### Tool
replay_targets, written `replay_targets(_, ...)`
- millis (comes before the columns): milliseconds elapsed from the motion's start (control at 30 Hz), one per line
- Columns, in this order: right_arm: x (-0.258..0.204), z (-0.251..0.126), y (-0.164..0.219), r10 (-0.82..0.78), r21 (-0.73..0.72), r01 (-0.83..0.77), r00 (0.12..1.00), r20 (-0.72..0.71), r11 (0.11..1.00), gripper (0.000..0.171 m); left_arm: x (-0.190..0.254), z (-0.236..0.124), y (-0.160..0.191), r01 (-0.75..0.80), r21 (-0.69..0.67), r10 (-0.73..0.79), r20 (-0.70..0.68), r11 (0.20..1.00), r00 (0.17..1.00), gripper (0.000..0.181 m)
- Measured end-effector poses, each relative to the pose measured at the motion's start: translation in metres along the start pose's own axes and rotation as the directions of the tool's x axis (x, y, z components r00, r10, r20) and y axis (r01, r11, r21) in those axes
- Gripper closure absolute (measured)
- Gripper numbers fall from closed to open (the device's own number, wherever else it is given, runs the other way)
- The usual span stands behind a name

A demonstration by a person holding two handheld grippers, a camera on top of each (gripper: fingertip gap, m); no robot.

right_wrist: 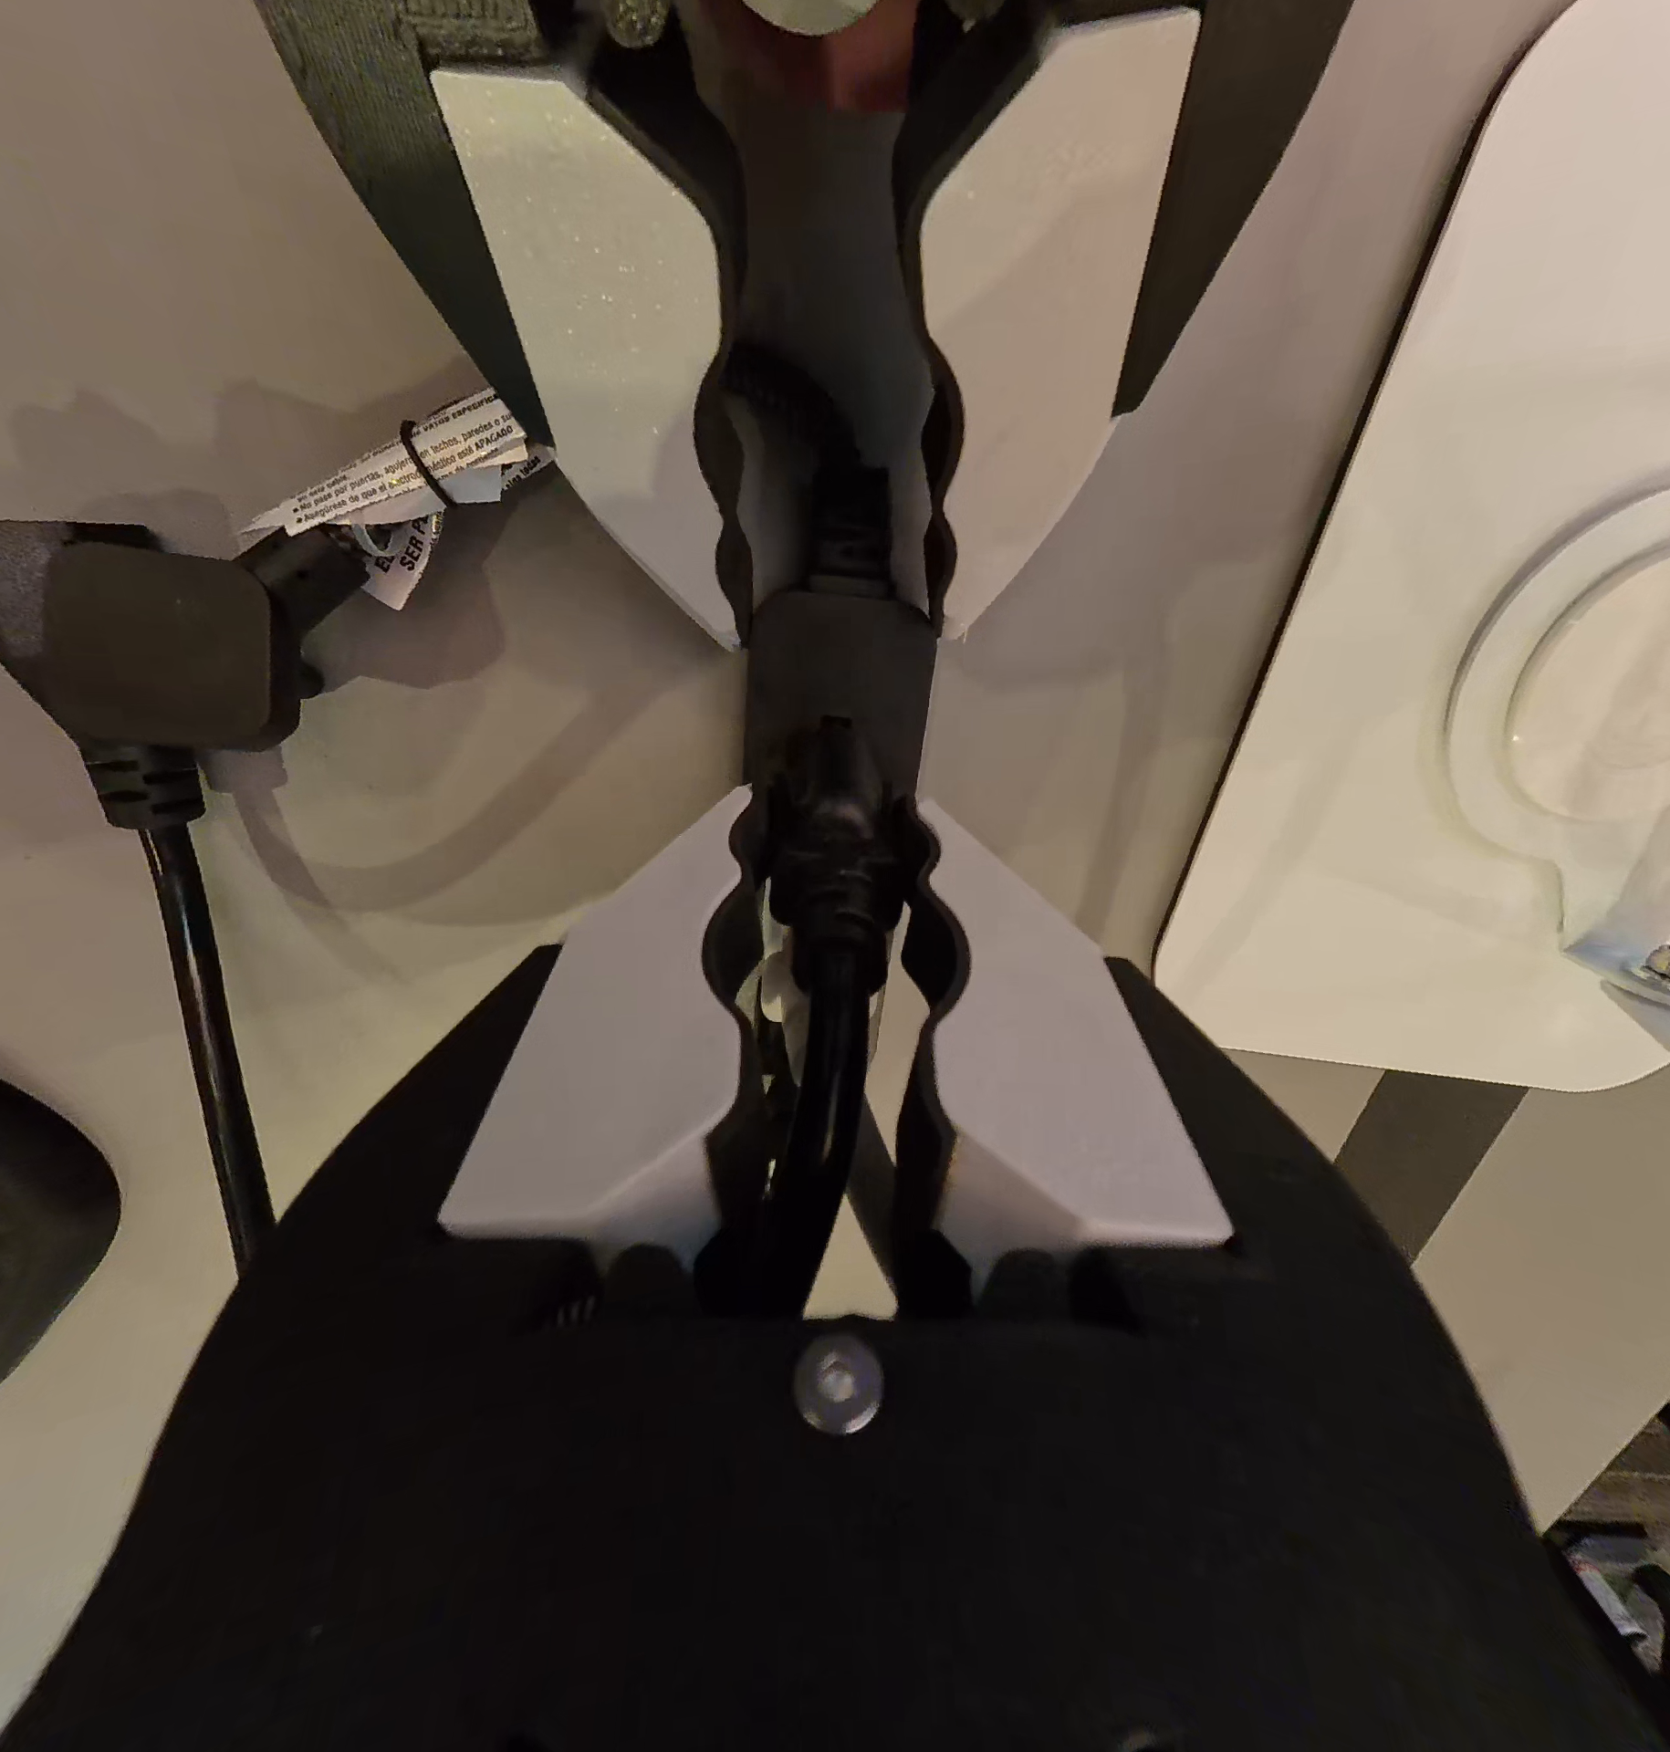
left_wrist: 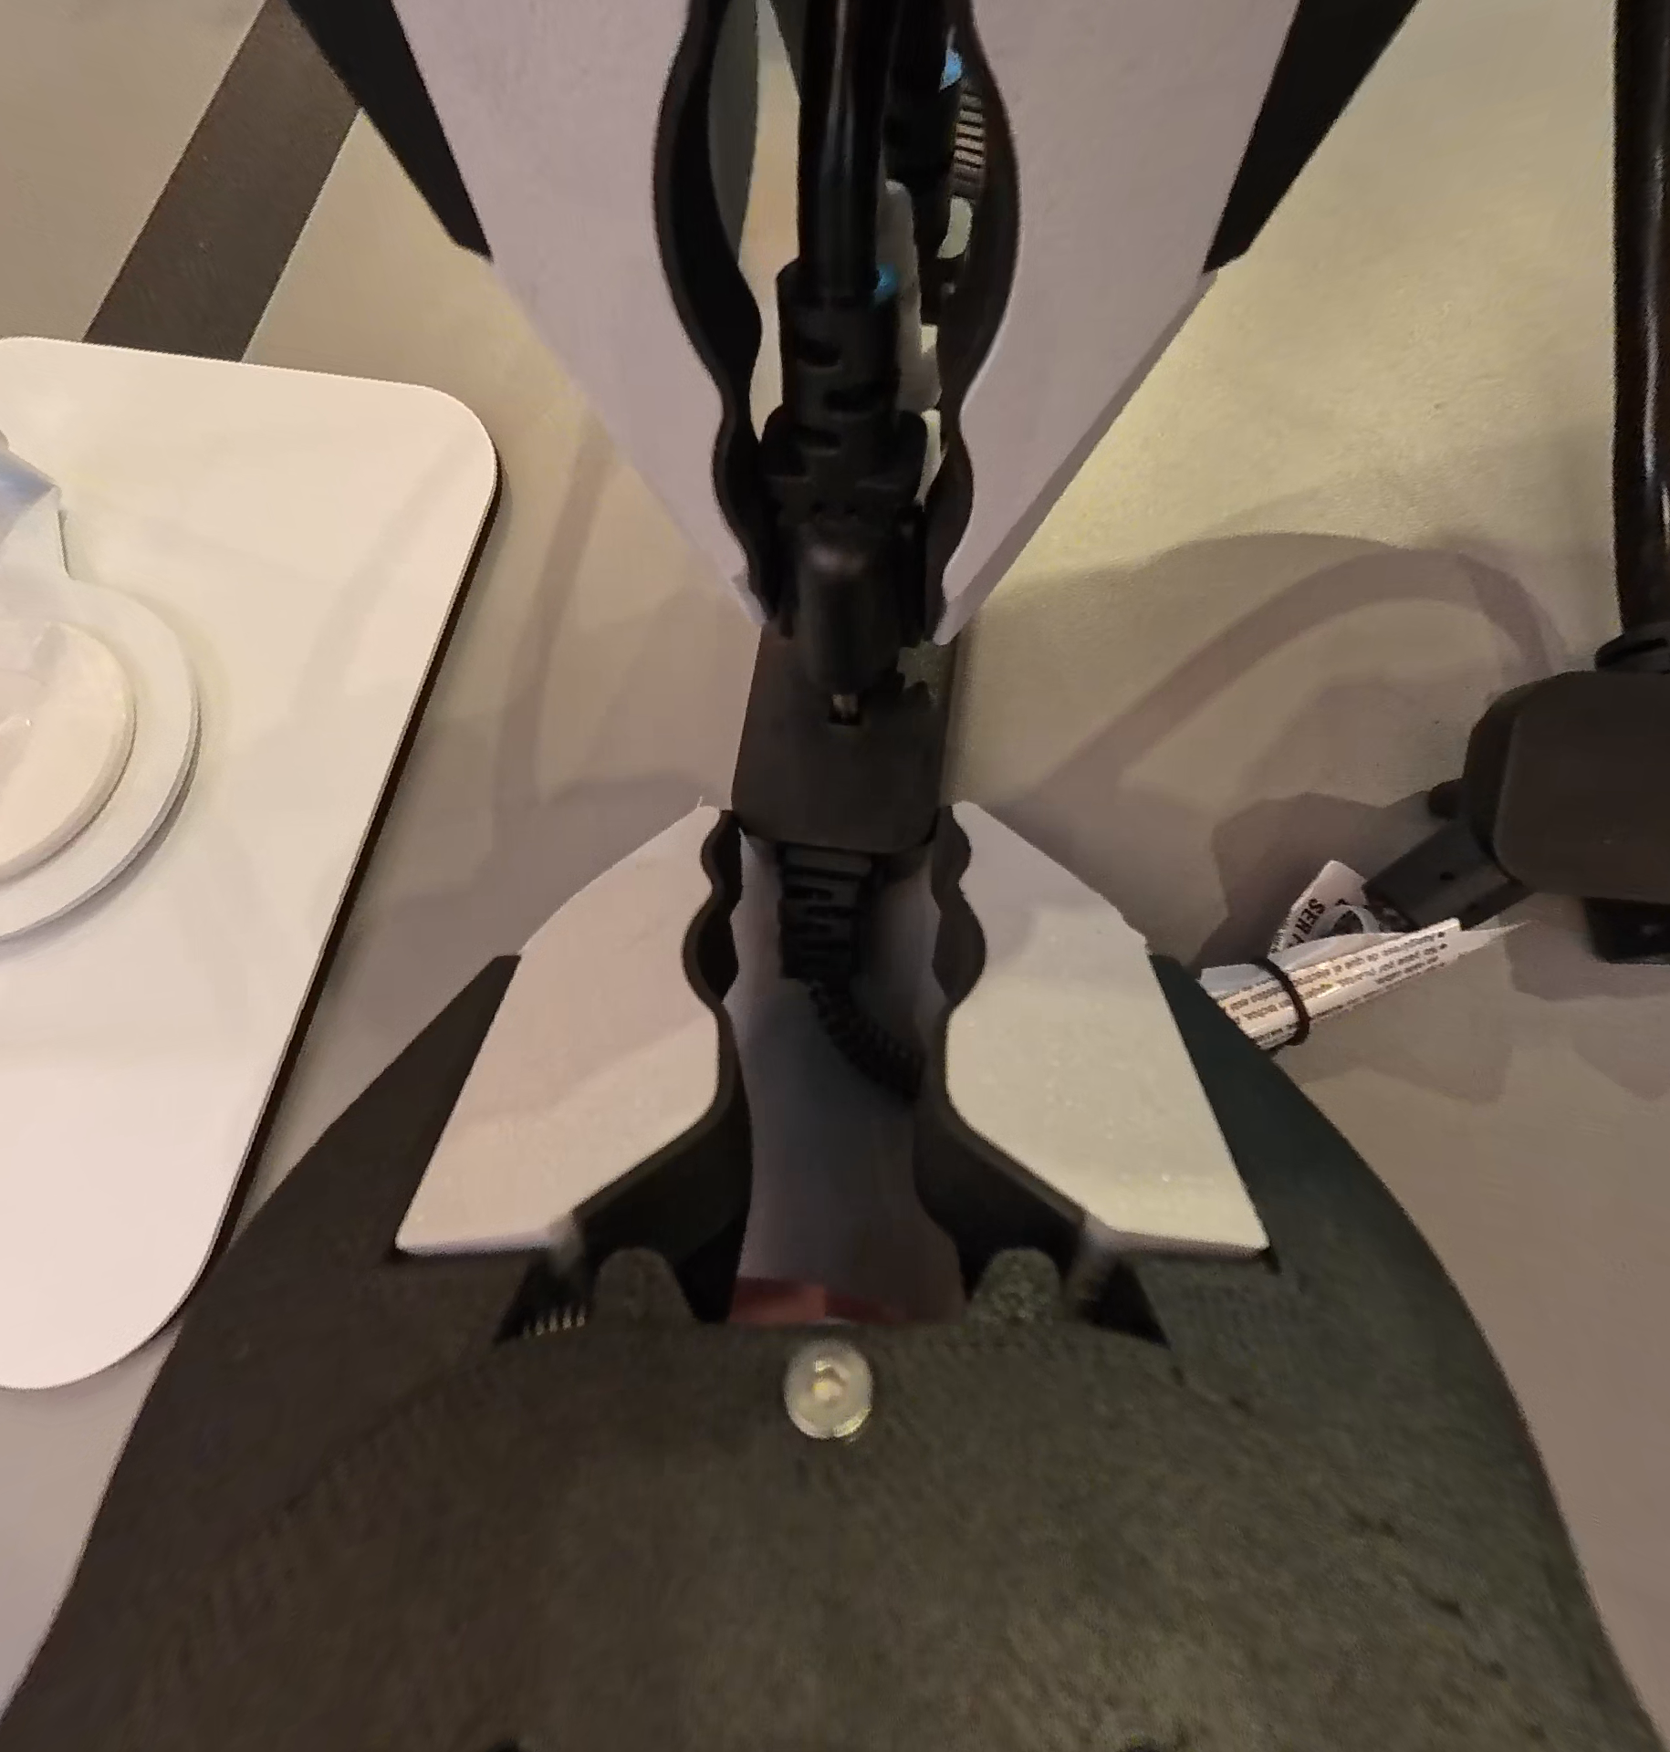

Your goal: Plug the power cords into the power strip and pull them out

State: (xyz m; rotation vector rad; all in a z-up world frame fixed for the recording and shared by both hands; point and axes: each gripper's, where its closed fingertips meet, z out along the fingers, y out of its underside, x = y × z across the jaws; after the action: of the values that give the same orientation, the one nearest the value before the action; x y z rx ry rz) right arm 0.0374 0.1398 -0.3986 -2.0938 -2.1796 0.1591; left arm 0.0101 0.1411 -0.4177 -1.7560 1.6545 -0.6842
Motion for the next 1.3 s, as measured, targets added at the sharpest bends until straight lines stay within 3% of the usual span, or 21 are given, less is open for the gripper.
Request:
replay_targets(367,-0.0019,0.0007,-0.0005,-0.051,0.016,0.052,0.998,-0.037,0.999,0.148,0.0041,-0.0067,0.0029,0.065,0.013,-0.064,-0.07,0.998,0.995,0.15)
replay_targets(1300,-0.0021,0.0028,-0.0007,-0.048,0.0,0.048,0.998,-0.047,0.999,0.147,0.0041,-0.0015,0.0082,0.036,-0.035,-0.037,-0.04,0.999,0.999,0.15)
